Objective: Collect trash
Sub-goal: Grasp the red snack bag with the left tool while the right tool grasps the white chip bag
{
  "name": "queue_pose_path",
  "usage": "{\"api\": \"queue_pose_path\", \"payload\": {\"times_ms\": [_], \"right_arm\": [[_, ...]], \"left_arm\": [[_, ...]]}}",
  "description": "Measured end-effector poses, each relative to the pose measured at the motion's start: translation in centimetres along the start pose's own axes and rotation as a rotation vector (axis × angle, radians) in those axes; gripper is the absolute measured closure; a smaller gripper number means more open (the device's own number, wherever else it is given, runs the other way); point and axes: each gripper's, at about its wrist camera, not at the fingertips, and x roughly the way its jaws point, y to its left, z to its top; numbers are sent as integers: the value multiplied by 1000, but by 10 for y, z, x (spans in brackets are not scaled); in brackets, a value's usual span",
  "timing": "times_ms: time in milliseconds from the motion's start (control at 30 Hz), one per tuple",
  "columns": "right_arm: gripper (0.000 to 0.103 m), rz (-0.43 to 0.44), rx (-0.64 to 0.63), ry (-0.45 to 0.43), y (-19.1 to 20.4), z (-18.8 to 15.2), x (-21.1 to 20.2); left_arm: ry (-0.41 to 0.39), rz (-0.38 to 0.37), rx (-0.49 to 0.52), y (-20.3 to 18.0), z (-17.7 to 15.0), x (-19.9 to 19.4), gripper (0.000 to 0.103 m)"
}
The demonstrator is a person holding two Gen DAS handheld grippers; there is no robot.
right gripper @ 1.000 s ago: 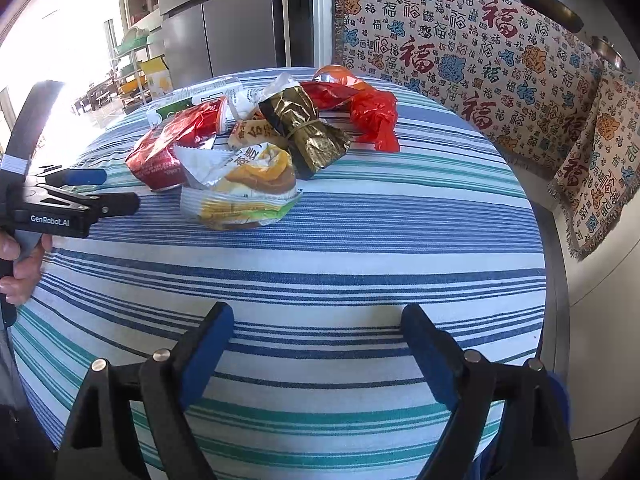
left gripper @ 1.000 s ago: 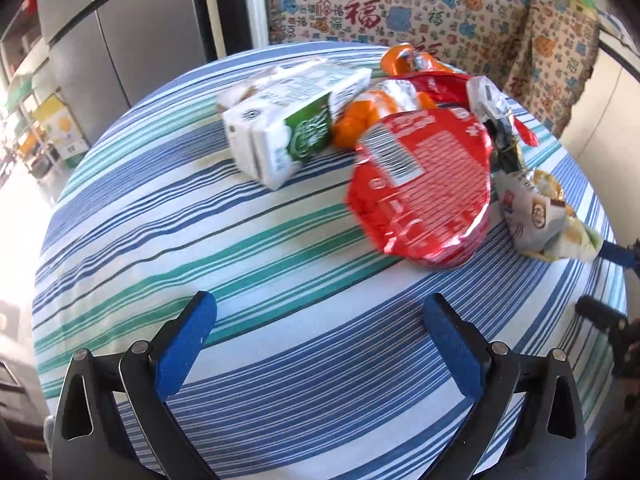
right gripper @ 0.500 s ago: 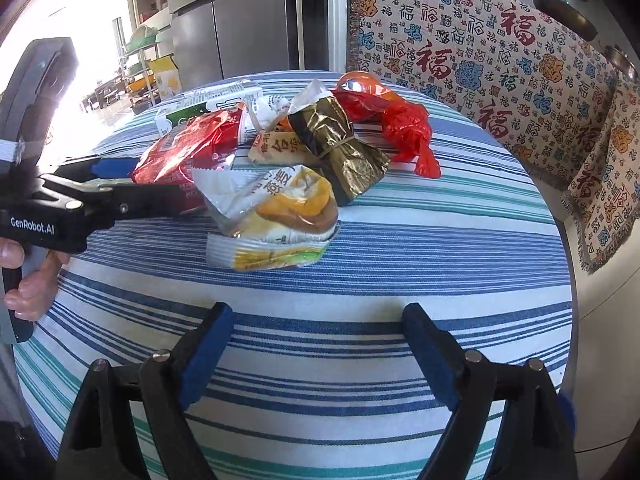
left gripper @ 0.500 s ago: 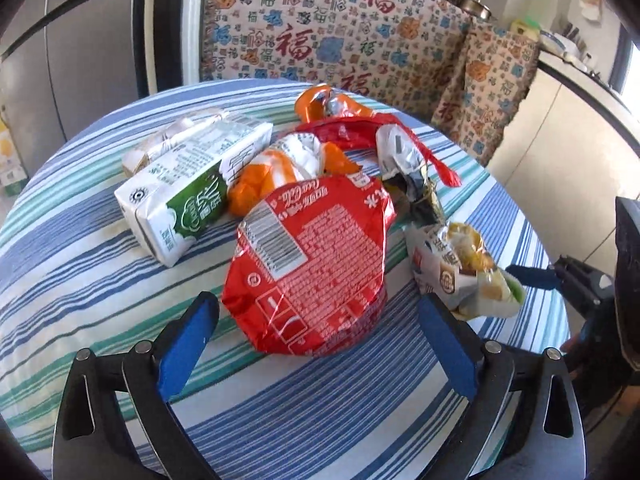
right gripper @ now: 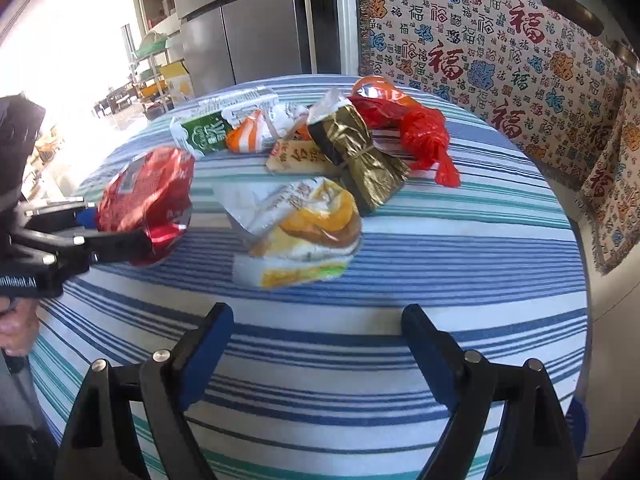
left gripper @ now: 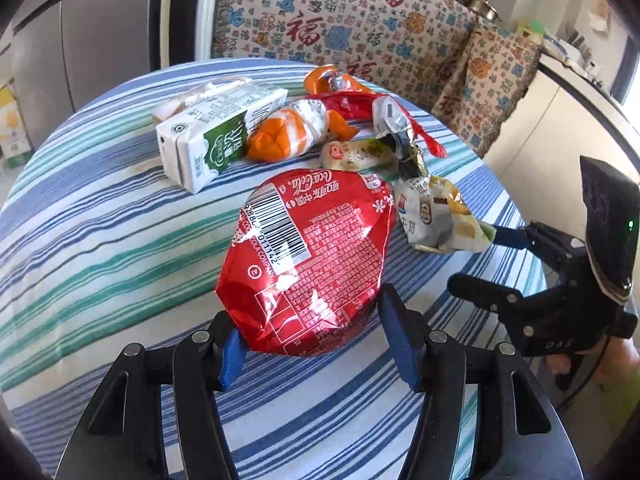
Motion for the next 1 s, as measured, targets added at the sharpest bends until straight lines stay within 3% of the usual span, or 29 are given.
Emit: {"api": "queue_pose_path", "payload": {"times_ms": [133,267,333,400,700,833,1000], "right_arm": [[14,-45,-49,-33,12,16,1],[16,-43,-6,-44,6,22,6],[48,-12,18,-30,3,24,9],[59,-27,16,-32,3,24,6],[65,12,53,-27,-1,7,-19],[65,-10,50,-19,-5,-1,-23],[66,-19,69,-26,-14,-5,-31]], "left_arm": [[-15,8,-28,7,1,3,40],[-16,11,-47,10,2,6,32],[-17,20,-43,9,2,7,30],[-20,17,-42,8,2,6,30],[-29,16,-46,9,8,10,28],[-20,0,-54,7,9,14,41],[-33,-12,-51,4,7,9,42]]}}
